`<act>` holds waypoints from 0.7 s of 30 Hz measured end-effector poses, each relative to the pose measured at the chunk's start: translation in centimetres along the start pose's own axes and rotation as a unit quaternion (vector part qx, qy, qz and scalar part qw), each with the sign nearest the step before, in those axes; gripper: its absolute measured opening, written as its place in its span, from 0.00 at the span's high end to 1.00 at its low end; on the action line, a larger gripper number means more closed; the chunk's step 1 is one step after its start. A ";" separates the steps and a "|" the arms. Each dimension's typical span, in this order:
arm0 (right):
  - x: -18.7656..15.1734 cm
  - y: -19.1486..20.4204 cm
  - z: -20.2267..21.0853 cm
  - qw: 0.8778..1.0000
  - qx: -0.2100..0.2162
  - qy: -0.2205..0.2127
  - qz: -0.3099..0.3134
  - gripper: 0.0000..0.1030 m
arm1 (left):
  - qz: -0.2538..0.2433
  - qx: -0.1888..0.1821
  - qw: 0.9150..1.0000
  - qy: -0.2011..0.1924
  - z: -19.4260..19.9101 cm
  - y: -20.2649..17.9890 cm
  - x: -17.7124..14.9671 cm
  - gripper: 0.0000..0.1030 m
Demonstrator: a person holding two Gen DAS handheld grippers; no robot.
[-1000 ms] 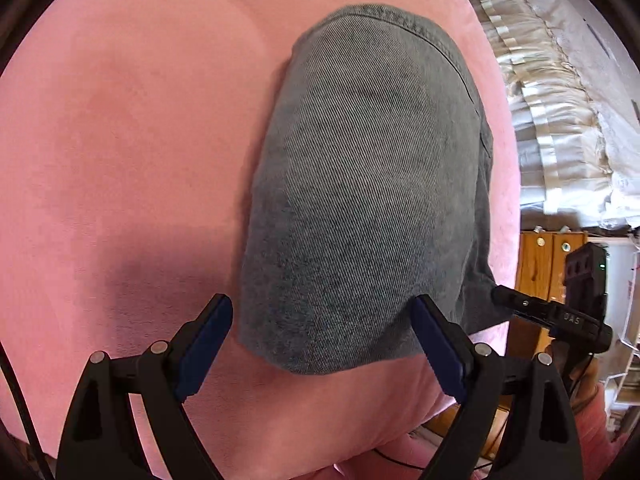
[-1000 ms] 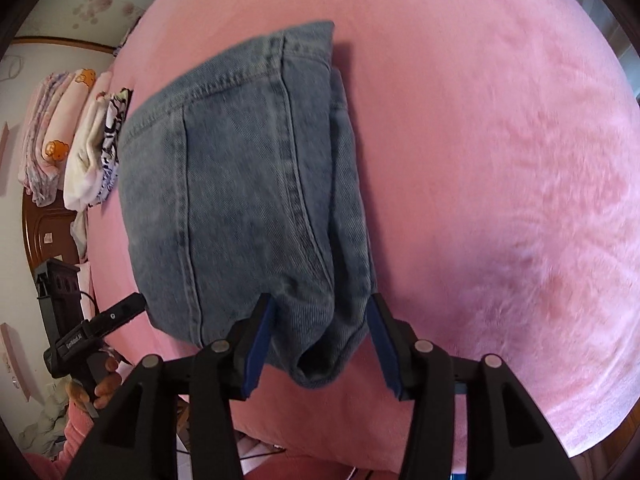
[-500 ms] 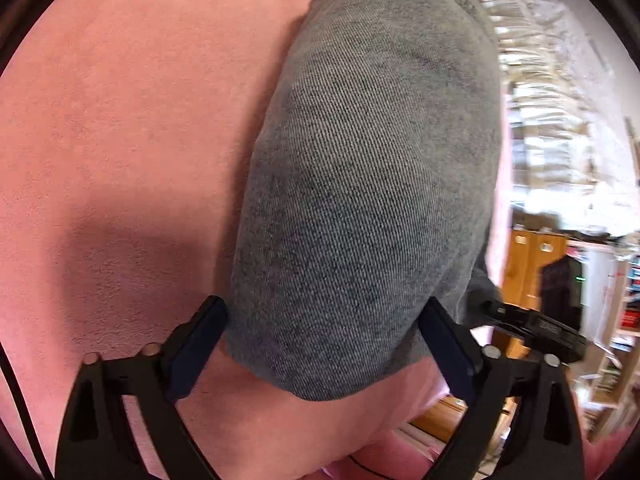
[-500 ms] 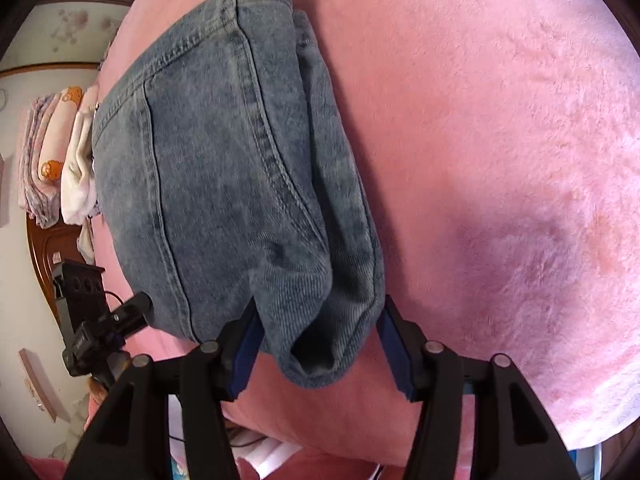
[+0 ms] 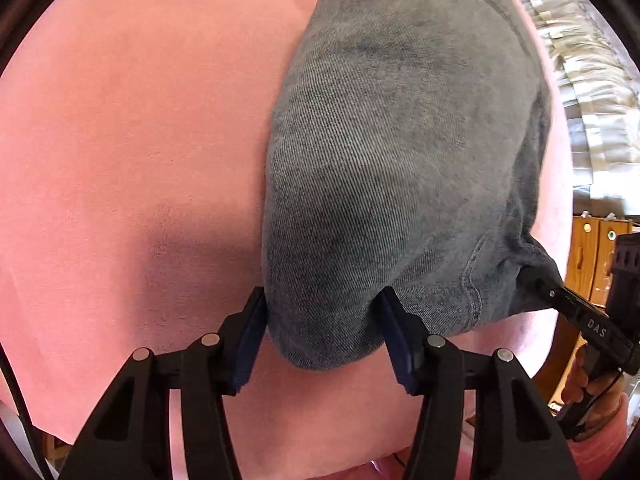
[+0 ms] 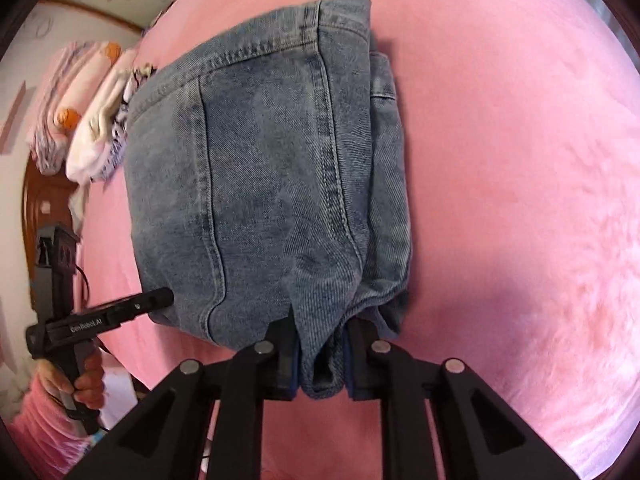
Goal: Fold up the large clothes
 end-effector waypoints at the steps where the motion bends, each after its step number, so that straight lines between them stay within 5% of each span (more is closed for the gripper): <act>1: 0.1 0.0 -0.3 1.000 -0.011 0.003 0.006 0.86 | -0.010 0.014 1.000 -0.004 -0.7 -0.6 0.4 0.44; 3: 0.4 0.2 -1.2 1.000 -0.019 0.006 0.004 0.86 | -0.018 0.036 0.999 -0.009 -1.6 -1.3 1.3 0.31; 6: 0.5 -0.5 -2.3 1.000 -0.019 0.003 -0.012 0.87 | -0.003 0.012 1.000 -0.003 -2.4 -1.7 2.3 0.27; 9: 0.0 -1.0 -3.0 0.999 -0.031 -0.002 -0.007 0.87 | -0.009 -0.013 1.000 -0.005 -1.6 -2.6 1.7 0.41; 13: -0.1 -0.9 -2.6 1.000 -0.017 -0.003 -0.013 0.87 | -0.032 -0.029 0.999 -0.033 0.6 -3.7 0.3 0.44; 21: -0.7 -1.3 -0.2 1.000 -0.019 -0.008 -0.004 0.89 | -0.014 -0.087 0.995 -0.036 2.8 0.1 -2.3 0.63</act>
Point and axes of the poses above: each gripper's, at about its wrist camera, not at the fingertips, and z roughly against the way its jaws point, y to its left, x to its top, the point moved 5 cm from there along -z, roughly the way its jaws point, and after that the axes turned 10 degrees about y, right-handed, at the moved point
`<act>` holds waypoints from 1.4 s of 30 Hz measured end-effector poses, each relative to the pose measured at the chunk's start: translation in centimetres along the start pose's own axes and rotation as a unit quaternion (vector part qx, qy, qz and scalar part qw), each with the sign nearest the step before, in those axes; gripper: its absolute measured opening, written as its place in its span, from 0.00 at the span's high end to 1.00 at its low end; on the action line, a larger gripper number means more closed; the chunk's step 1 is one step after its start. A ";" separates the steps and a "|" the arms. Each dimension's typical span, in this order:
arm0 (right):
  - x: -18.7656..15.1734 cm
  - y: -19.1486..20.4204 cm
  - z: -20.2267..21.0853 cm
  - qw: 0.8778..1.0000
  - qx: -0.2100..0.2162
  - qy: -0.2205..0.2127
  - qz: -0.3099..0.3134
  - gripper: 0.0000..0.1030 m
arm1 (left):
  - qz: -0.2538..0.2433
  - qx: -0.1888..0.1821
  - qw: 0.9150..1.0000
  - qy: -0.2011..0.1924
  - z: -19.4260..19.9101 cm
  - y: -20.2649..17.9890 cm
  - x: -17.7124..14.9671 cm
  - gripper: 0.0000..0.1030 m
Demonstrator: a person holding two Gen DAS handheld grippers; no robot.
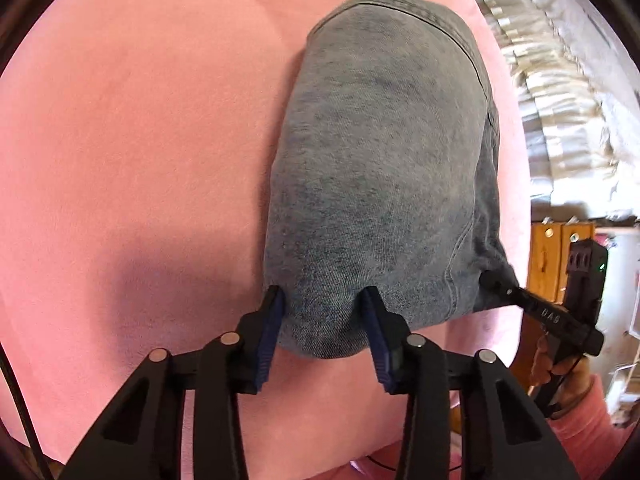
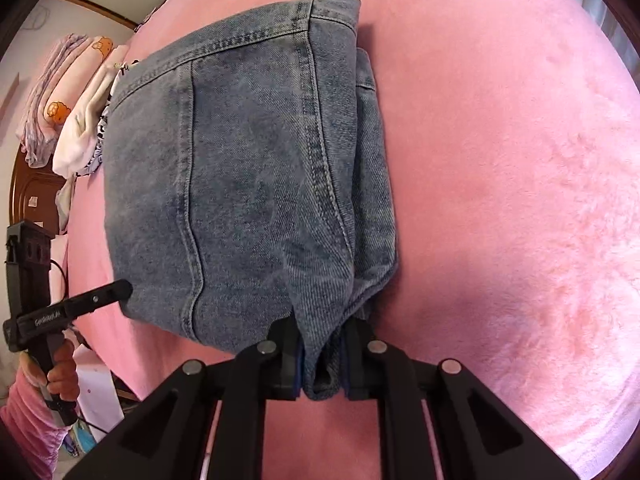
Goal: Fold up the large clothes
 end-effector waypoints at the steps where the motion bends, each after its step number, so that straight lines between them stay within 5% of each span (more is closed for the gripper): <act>1: -0.1 0.0 0.0 1.000 -0.001 0.004 0.002 0.89 | -0.002 0.001 1.000 -0.001 -0.1 0.1 -0.2 0.64; 16: -0.2 -2.8 -3.1 0.999 0.023 0.017 -0.042 0.90 | 0.007 0.037 0.999 0.012 -1.7 1.4 1.5 0.63; 22: -0.3 -2.5 -0.7 0.998 0.032 0.033 -0.040 0.87 | 0.014 0.057 0.998 0.023 0.6 0.5 1.2 0.63; 25: 0.0 -1.9 1.6 0.999 -0.008 0.042 -0.010 0.82 | 0.007 0.065 0.997 0.030 2.4 -0.3 1.6 0.61; 29: 1.7 -1.3 4.4 0.999 -0.033 0.024 0.027 0.81 | -0.017 0.056 0.998 0.022 4.7 -1.9 3.3 0.40; 34: 5.8 -1.2 6.8 0.998 -0.028 -0.023 0.053 0.56 | -0.051 0.048 0.998 -0.001 5.7 -3.5 7.8 0.36; 42: 11.2 -1.0 5.2 0.996 0.019 -0.064 0.054 0.47 | -0.082 -0.030 0.996 0.007 4.0 -4.1 12.8 0.35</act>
Point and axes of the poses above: each gripper's, at about its wrist camera, not at the fingertips, and z roughly against the way its jaws point, y to its left, x to its top, the point moved 5 cm from there along -z, roughly the way its jaws point, and after that the axes turned 10 degrees about y, right-handed, at the moved point
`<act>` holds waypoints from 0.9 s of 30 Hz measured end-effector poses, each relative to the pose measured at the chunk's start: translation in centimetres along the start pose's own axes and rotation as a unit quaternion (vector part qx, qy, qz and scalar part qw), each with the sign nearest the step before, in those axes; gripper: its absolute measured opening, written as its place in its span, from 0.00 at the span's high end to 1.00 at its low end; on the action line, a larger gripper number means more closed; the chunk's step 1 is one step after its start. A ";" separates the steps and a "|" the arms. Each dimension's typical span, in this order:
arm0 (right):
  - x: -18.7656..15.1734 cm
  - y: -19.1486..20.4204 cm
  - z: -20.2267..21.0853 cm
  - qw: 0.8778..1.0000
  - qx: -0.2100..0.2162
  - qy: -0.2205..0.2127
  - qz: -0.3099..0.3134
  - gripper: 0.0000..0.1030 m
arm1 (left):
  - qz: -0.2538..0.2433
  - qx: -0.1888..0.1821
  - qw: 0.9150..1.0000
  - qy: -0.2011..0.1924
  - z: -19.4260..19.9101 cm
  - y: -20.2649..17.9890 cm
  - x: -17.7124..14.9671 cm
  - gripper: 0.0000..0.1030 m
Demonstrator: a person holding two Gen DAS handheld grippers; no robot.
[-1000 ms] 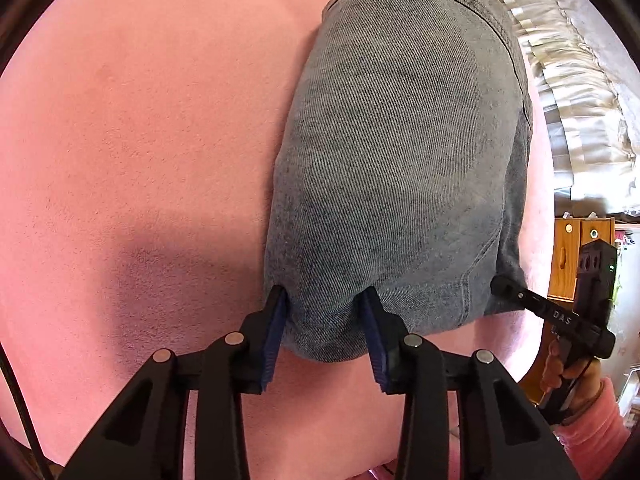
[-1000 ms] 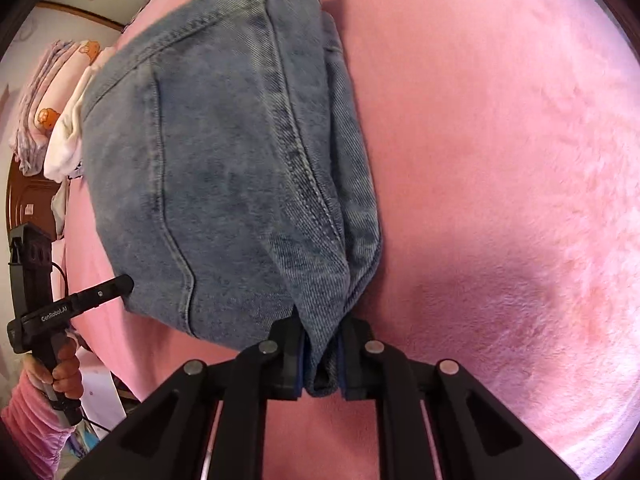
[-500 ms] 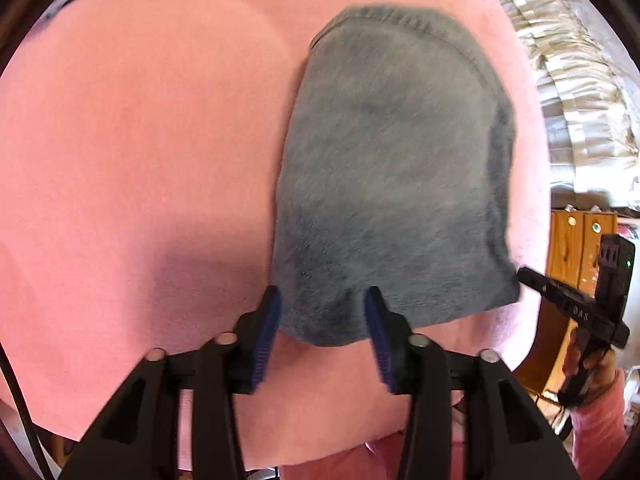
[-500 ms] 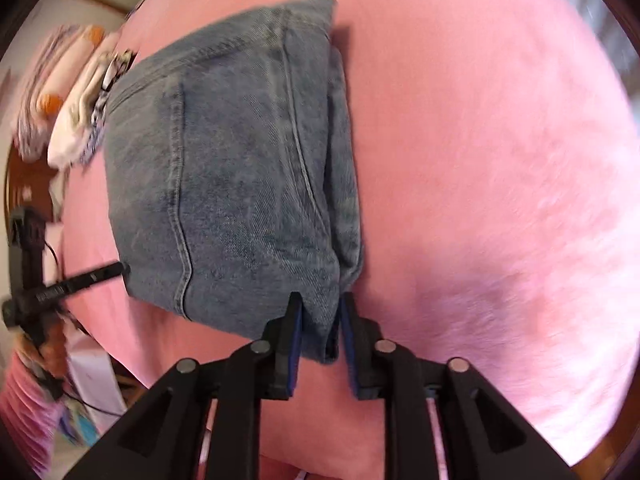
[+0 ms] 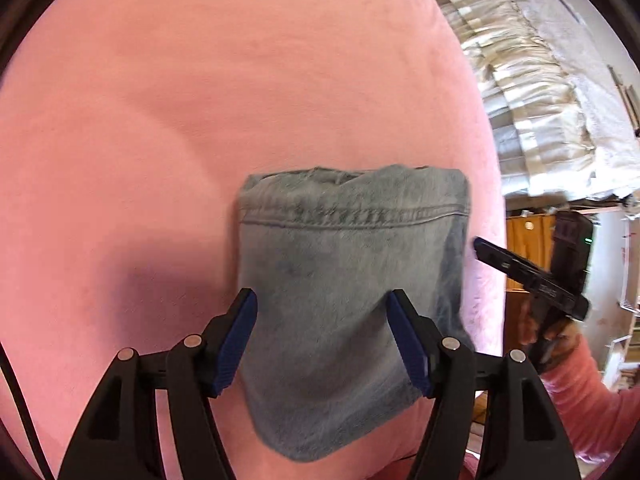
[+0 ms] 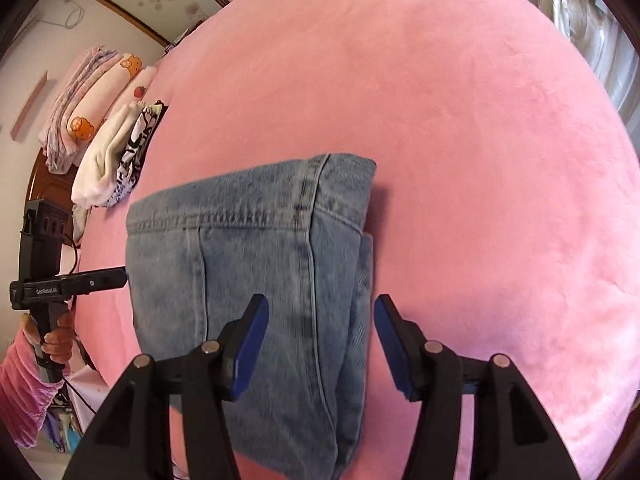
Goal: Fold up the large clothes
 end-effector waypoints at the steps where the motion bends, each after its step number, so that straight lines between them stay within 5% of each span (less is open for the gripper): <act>1: 0.4 -0.1 -0.7 1.000 0.008 -0.002 -0.004 0.46 | 0.000 -0.006 1.000 0.000 -0.1 0.2 0.6 0.31; 9: 2.8 -1.1 -3.1 0.999 0.015 -0.028 -0.008 0.46 | 0.031 -0.050 0.998 -0.011 -1.7 2.7 3.0 0.23; 16: 3.6 -1.4 -3.7 0.999 0.022 -0.030 -0.004 0.52 | 0.049 0.018 0.998 -0.037 -2.7 3.4 4.2 0.23; 21: 3.9 -1.2 -4.1 1.000 0.004 -0.027 0.001 0.65 | 0.112 -0.018 0.993 -0.021 -4.3 5.6 4.3 0.23; 27: 4.1 -1.7 -4.8 1.000 -0.001 -0.016 -0.010 0.70 | 0.097 0.019 0.995 -0.025 -5.2 5.5 4.6 0.21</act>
Point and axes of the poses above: each gripper's, at about its wrist camera, not at the fingertips, and z roughly against the way its jaws point, y to its left, x to its top, the point moved 5 cm from there along -z, roughly the way its jaws point, and after that the axes turned 10 degrees about y, right-handed, at the moved point
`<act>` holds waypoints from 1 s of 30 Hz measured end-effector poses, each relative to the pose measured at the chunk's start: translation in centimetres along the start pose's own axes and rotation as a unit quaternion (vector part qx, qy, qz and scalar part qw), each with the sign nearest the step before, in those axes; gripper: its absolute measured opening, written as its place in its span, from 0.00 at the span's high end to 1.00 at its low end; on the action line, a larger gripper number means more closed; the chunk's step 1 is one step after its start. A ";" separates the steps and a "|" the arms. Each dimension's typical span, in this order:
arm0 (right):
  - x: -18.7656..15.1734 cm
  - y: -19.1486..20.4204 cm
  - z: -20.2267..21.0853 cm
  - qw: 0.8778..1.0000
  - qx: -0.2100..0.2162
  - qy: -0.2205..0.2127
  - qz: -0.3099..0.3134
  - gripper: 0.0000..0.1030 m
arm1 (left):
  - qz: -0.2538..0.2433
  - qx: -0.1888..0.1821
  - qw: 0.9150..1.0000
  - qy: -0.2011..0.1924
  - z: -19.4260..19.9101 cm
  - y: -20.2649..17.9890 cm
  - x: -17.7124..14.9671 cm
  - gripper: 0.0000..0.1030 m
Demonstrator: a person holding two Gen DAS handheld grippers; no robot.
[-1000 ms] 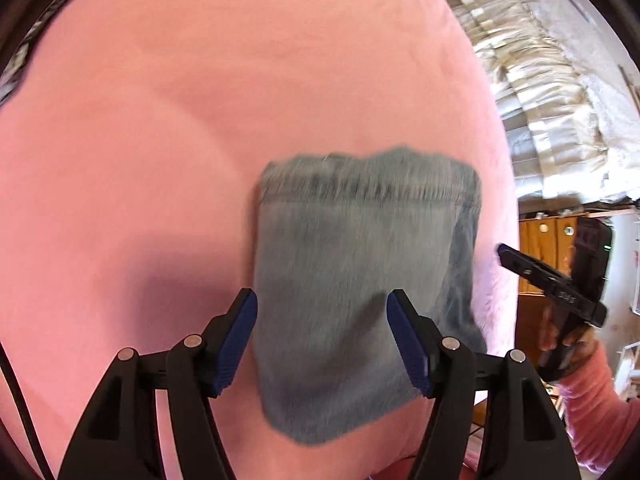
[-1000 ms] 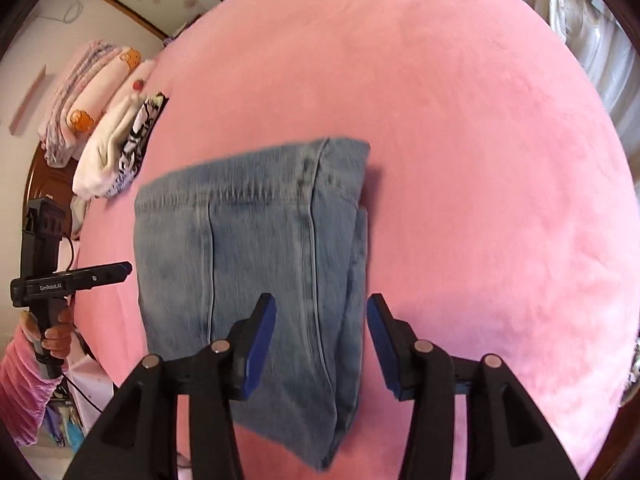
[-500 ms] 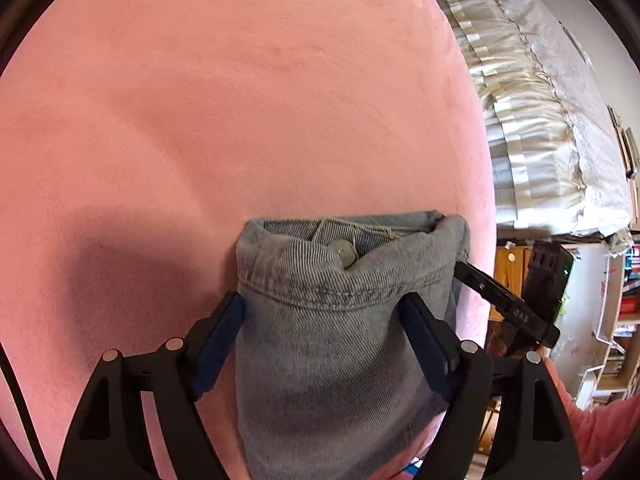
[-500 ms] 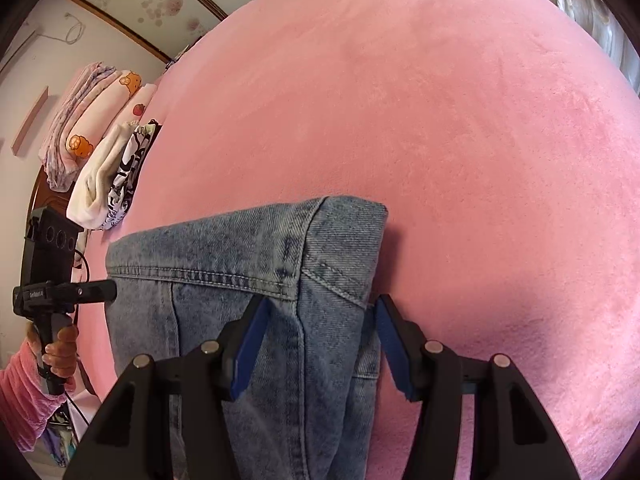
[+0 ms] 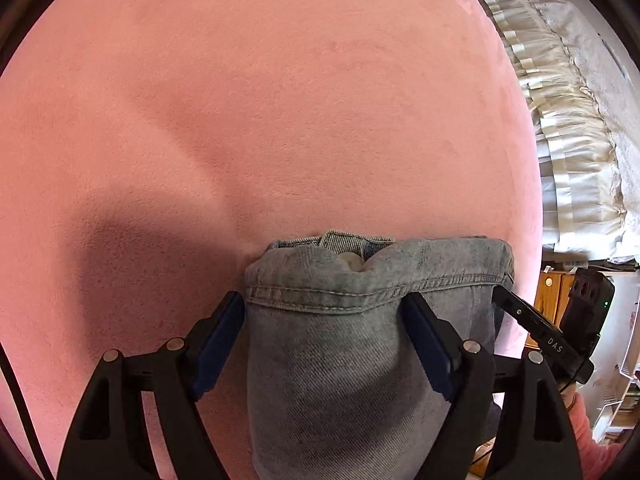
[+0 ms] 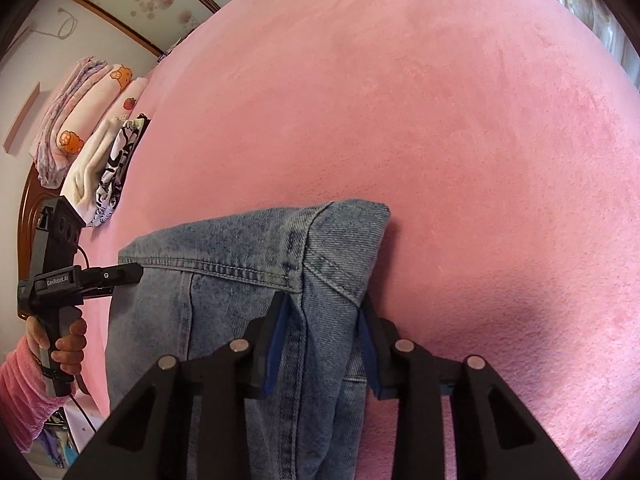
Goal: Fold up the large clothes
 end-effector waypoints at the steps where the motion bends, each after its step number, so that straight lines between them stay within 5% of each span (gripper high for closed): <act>1: 0.0 -0.1 -0.2 1.000 -0.001 0.001 -0.003 0.72 | 0.004 -0.004 1.000 0.004 -0.2 0.2 0.1 0.21; 22: -2.2 -0.1 1.5 0.999 0.006 0.038 -0.038 0.73 | 0.012 -0.033 0.999 -0.012 4.5 -0.5 -1.9 0.45; 30: -1.6 1.4 0.7 0.999 -0.026 0.041 -0.015 0.65 | 0.018 0.006 1.000 -0.024 3.9 -0.6 -1.3 0.50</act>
Point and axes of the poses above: each gripper's, at about its wrist camera, not at the fingertips, and z roughly against the way its jaws point, y to its left, x to its top, the point moved 5 cm from there along -z, roughly the way its jaws point, and after that the axes turned 10 degrees about y, right-handed, at the moved point
